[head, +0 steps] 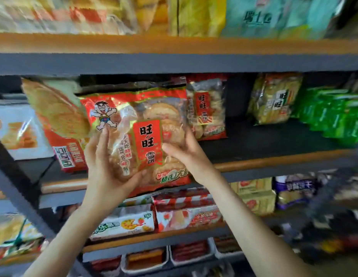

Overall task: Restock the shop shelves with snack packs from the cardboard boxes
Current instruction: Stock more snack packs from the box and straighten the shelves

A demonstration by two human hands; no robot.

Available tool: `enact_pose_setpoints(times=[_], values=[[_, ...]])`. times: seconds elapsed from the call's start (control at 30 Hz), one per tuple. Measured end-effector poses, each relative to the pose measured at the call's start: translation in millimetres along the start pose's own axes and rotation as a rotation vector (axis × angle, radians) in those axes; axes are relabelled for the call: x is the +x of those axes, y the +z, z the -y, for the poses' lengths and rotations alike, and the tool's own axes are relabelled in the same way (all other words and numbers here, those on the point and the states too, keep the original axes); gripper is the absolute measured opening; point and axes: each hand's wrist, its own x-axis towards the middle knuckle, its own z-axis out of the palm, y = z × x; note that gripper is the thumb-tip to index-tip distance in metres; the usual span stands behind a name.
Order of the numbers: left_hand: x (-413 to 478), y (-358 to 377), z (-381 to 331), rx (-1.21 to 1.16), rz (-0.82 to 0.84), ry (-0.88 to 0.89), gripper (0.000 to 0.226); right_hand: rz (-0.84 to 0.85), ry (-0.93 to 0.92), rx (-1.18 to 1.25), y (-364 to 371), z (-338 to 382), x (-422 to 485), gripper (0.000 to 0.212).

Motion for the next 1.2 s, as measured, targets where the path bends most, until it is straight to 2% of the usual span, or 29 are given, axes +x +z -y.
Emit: enact_pose_setpoints(times=[0.17,0.27,0.37,0.5,0.67,0.8,0.9,0.93,1.0,1.1,1.17,1.2], values=[[13,46,-37,-0.118,0.072,-0.063,0.112,-0.201,0.001,0.018,-51,4,-21,0.064],[24,70,-63,-0.225,0.173,-0.006,0.091,-0.295,0.002,0.030,-93,13,-33,0.058],[40,98,-93,-0.313,0.283,0.048,0.084,-0.378,-0.011,0.092,-145,23,-42,0.056],[69,158,-120,-0.211,0.374,0.168,0.088,-0.460,-0.065,0.048,-221,29,-39,0.065],[108,228,-132,-0.071,0.359,0.133,0.089,-0.487,-0.139,-0.017,-297,18,-4,0.069],[129,252,-115,0.277,0.289,0.116,0.092,-0.442,-0.171,-0.226,-315,-1,37,0.075],[128,256,-91,0.609,0.308,0.045,0.101,-0.417,-0.121,-0.359,-313,-20,62,0.086],[126,255,-82,0.688,0.321,0.047,0.106,-0.444,-0.102,-0.478,-312,-26,66,0.092],[122,252,-67,0.788,0.336,0.064,0.115,-0.535,-0.095,-0.802,-312,-34,66,0.105],[121,250,-54,0.812,0.381,0.052,0.119,-0.679,-0.249,-1.084,-313,-41,60,0.115],[127,249,-49,0.826,0.393,0.068,0.119,-0.689,-0.338,-1.237,-315,-40,59,0.116],[129,248,-49,0.837,0.417,0.074,0.120,-0.643,-0.359,-1.318,-317,-41,60,0.116]])
